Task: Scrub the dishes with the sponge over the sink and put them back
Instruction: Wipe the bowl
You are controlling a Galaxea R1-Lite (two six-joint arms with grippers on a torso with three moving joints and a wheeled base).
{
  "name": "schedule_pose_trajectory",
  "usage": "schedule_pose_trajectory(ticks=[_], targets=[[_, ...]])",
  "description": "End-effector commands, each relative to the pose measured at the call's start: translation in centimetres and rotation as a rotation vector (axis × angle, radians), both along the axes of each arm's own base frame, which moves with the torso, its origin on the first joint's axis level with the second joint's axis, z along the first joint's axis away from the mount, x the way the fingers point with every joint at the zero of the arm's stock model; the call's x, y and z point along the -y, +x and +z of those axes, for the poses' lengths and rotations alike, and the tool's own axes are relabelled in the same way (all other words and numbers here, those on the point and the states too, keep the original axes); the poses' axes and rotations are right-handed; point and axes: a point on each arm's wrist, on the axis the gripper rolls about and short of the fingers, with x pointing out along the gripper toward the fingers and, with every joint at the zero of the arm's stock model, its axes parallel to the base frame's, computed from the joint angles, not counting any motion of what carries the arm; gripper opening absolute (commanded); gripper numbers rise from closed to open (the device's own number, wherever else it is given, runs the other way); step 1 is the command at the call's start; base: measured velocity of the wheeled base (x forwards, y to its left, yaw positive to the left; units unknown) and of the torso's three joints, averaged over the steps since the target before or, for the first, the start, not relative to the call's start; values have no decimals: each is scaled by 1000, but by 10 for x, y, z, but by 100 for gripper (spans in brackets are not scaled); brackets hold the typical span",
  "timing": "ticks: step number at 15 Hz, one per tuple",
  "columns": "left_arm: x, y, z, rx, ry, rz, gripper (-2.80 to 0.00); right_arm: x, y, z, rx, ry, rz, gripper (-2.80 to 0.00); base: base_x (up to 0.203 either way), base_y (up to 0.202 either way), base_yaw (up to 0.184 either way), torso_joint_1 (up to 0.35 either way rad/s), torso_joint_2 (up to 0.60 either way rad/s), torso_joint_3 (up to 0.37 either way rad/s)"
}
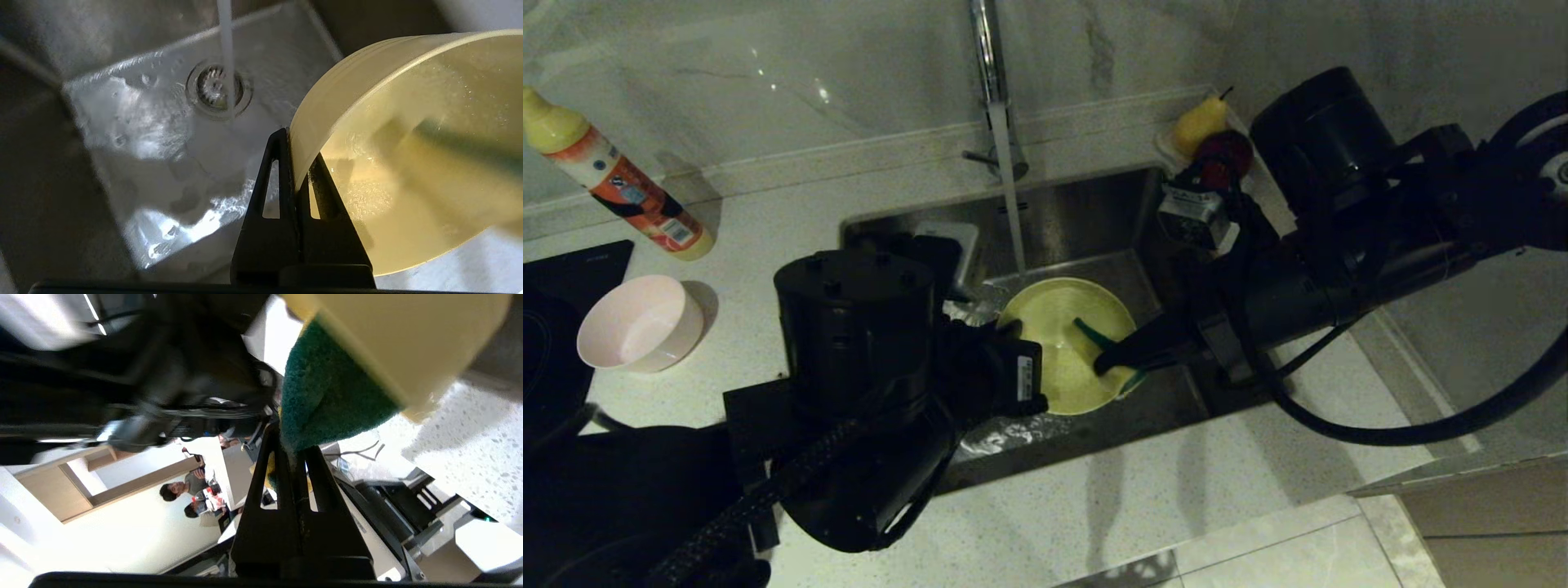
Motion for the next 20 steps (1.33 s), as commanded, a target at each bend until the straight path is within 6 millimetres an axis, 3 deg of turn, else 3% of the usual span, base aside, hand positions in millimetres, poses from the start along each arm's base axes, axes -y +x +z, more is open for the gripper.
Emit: schedule_pose_trajectory(ticks=[1, 5, 9, 15, 20], targets=[[-3, -2, 8, 25, -32, 2, -280, -2, 3, -9, -32, -17, 3, -280, 0, 0, 0, 0, 0, 0], [-5, -5, 9, 26, -37, 1, -280, -16, 8, -18, -46, -29, 27, -280, 0, 0, 0, 0, 0, 0], [-5, -4, 2, 8, -21, 2, -280, -28, 4, -10, -2, 9, 60, -280, 0, 0, 0, 0, 0, 0], [-8, -7, -2, -1, -9, 0, -280, -25, 3, 9, 46, 48, 52, -280, 0, 0, 0, 0, 0, 0], [-11, -9, -2, 0, -14, 2, -280, -6, 7, 18, 68, 60, -2, -280, 0, 0, 0, 0, 0, 0]])
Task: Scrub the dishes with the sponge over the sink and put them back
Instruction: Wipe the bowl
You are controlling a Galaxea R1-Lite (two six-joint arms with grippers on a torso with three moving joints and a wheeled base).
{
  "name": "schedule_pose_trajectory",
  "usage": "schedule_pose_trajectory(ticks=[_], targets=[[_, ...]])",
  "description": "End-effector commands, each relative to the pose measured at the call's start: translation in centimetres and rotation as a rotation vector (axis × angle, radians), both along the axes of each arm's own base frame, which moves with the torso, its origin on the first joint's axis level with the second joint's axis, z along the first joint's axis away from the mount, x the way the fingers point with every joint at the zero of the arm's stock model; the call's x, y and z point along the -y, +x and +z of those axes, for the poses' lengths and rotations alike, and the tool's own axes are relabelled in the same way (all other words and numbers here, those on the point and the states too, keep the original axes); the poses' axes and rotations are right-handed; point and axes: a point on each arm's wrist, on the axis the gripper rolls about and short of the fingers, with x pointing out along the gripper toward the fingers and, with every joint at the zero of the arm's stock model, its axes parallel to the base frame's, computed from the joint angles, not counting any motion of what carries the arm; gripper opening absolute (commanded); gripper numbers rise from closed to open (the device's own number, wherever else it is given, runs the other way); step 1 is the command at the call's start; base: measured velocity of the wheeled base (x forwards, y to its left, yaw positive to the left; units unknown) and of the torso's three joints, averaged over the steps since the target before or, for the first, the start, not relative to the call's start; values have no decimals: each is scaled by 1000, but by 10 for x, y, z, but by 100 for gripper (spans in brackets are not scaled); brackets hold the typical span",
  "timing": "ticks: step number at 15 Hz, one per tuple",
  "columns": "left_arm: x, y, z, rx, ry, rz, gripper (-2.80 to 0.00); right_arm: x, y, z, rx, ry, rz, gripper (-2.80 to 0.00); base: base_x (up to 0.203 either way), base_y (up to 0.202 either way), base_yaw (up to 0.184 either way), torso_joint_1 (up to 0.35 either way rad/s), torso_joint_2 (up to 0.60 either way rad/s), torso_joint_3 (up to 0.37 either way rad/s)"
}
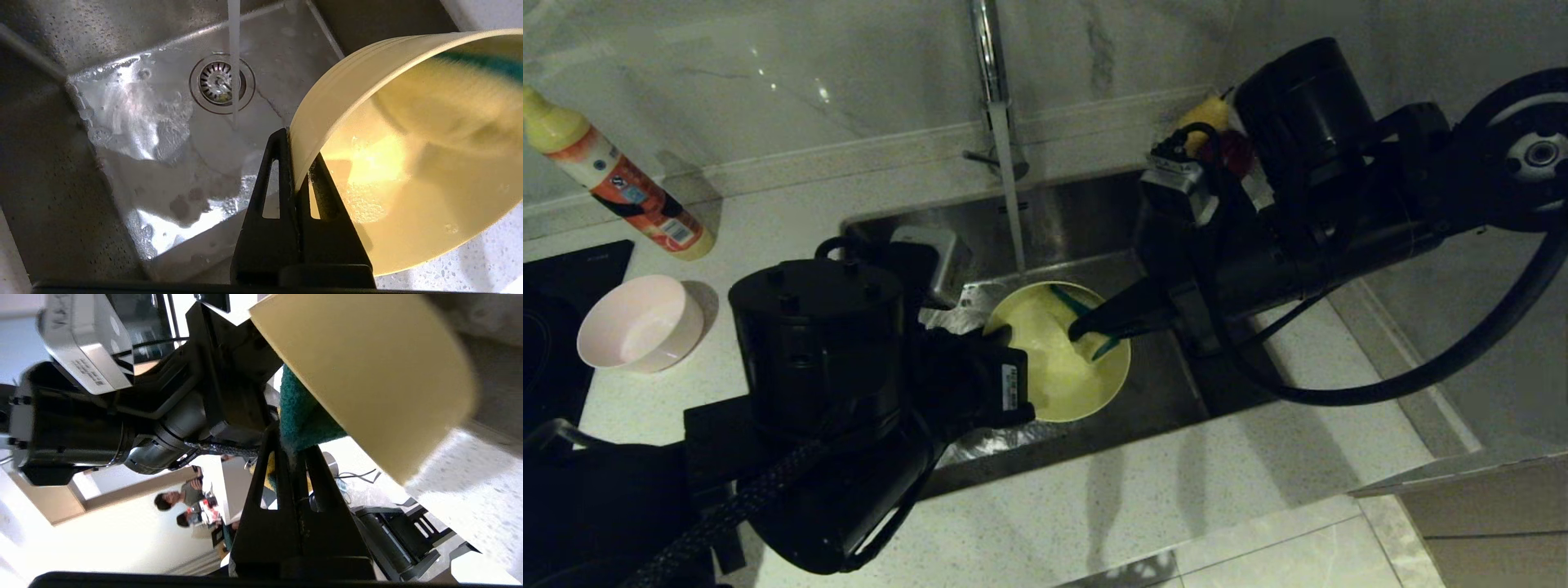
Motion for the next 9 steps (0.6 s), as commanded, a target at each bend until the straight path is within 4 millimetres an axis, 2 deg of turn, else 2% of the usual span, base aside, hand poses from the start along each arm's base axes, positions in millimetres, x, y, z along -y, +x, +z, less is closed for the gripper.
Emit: schedule_pose_trajectory(ticks=[1, 5, 9], targets=[[-1, -1, 1, 4, -10, 6, -280, 8, -5, 3, -7, 0, -9, -280, 0, 0, 0, 0, 0, 0], [-2, 2, 9, 47, -62, 18, -280, 10, -10, -11, -54, -35, -3, -280, 0, 0, 0, 0, 0, 0], [-2, 2, 14, 59, -75, 17, -280, -3, -11, -24, -80, -59, 31, -280, 0, 0, 0, 0, 0, 0]])
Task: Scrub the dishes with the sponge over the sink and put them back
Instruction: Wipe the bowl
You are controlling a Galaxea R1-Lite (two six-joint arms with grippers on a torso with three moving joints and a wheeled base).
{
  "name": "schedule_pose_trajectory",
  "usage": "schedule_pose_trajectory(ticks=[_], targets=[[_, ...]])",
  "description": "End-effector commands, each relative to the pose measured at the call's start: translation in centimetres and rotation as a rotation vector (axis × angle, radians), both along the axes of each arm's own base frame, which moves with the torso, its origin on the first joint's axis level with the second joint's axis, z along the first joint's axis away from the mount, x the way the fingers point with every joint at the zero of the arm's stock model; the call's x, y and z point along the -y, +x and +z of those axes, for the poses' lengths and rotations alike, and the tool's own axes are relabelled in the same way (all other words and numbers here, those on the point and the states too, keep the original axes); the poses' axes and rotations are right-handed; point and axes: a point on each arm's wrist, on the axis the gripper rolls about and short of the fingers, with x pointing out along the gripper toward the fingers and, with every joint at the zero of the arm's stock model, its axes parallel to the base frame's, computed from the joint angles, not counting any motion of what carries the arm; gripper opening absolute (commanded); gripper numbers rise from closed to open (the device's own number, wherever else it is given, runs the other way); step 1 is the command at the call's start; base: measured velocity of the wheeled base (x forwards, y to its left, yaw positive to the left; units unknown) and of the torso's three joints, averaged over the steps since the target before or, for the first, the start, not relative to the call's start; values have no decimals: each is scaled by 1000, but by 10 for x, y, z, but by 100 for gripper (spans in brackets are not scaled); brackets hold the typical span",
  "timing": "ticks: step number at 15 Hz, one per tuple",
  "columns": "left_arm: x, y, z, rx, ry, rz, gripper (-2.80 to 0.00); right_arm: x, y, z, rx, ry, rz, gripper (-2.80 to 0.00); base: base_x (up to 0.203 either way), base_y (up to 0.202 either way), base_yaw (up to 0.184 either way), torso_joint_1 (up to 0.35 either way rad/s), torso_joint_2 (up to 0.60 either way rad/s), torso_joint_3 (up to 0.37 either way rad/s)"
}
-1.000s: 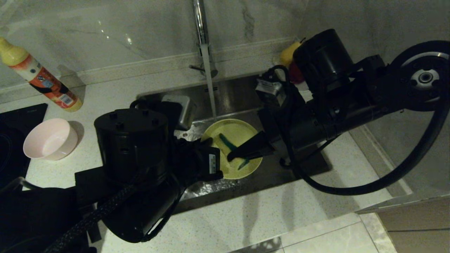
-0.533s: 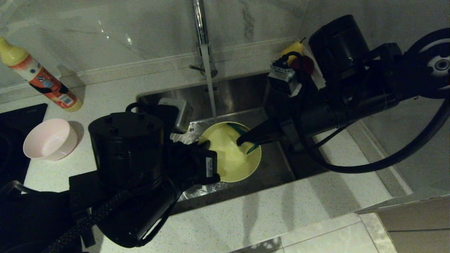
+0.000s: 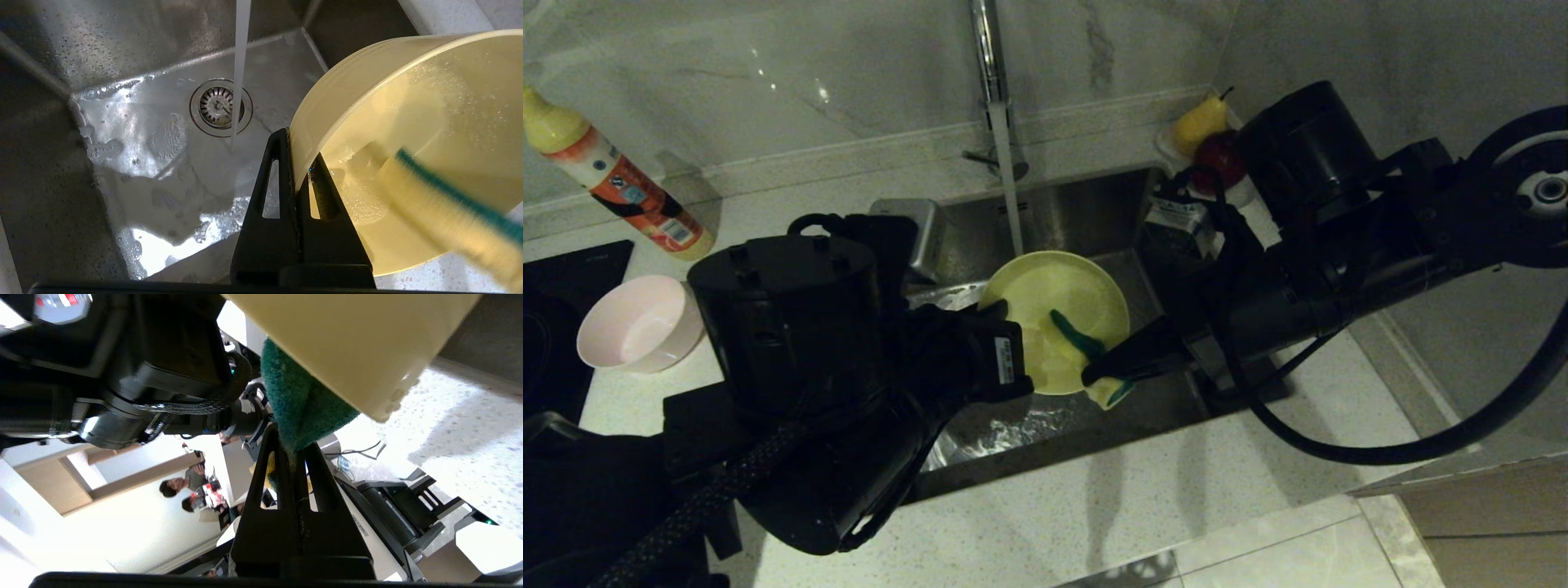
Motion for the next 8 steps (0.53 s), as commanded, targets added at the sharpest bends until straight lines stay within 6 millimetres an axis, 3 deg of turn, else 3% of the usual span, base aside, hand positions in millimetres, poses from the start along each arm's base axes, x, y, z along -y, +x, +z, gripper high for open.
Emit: schedule_pose_trajectory(ticks=[1, 4, 8], targets=[[0, 0, 0, 1, -5, 3, -280, -12, 3, -10, -24, -13, 25, -280, 0, 0, 0, 0, 0, 0], [0, 0, -4, -8, 3, 3, -280, -30, 10, -14, -10, 1, 50, -280, 0, 0, 0, 0, 0, 0], [0, -1, -4, -13, 0, -9, -280, -26, 11, 2, 36, 35, 36, -280, 0, 0, 0, 0, 0, 0]])
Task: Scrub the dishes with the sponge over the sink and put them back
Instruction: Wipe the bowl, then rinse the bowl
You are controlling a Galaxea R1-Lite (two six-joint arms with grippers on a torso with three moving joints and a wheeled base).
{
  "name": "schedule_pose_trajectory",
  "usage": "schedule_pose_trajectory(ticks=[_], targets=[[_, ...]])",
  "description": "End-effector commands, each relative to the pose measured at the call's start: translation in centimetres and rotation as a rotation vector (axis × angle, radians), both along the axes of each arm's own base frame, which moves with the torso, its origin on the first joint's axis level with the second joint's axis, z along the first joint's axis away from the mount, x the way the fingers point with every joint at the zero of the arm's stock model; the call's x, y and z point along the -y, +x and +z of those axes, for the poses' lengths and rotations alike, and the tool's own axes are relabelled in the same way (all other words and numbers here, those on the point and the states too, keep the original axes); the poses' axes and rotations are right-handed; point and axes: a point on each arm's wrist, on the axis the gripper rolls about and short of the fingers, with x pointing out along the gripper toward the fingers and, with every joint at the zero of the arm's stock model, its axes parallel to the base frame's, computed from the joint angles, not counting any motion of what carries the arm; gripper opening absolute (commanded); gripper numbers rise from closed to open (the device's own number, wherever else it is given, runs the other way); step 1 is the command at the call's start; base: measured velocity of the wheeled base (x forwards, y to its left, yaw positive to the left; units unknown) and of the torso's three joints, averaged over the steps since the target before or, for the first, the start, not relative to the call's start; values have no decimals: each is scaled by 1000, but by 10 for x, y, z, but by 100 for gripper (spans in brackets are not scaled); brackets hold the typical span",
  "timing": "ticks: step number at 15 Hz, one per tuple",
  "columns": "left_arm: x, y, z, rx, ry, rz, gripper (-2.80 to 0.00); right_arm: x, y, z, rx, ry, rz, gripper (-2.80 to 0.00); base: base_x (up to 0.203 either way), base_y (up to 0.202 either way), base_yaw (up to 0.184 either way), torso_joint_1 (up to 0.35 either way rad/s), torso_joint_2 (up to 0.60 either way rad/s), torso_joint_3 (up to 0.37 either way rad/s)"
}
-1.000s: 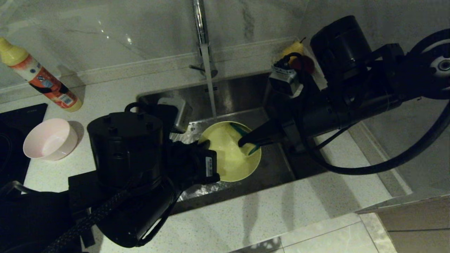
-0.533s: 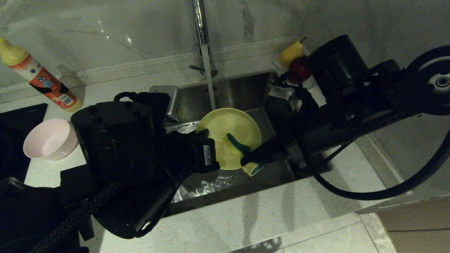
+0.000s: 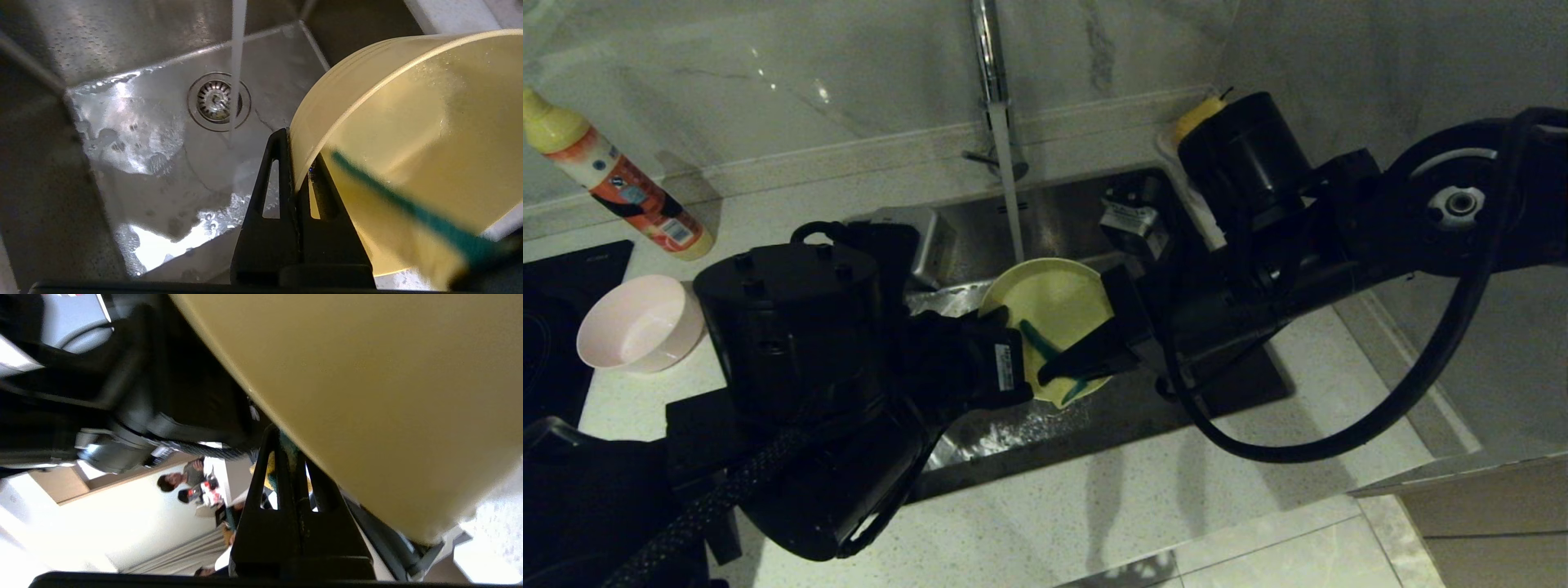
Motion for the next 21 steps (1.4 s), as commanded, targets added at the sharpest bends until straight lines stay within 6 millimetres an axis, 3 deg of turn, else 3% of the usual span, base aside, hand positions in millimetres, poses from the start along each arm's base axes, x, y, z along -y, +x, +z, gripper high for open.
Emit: schedule_pose_trajectory(ticks=[1, 5, 11, 16, 21], targets=[[1, 1, -2, -4, -4, 1, -280, 7, 2, 11, 24, 22, -20, -280, 0, 0, 0, 0, 0, 0], [1, 0, -4, -11, -1, 1, -280, 34, -1, 41, 83, 59, -80, -280, 0, 0, 0, 0, 0, 0], [0, 0, -2, -6, -8, 11, -280, 52, -6, 53, 90, 59, -115, -280, 0, 0, 0, 0, 0, 0], [-9, 16, 1, -11, -36, 73, -280, 68, -37, 61, 77, 53, -98, -280, 0, 0, 0, 0, 0, 0], [-29, 59, -5, -126, -58, 232, -280, 103, -81, 86, 147, 103, -120, -280, 0, 0, 0, 0, 0, 0]])
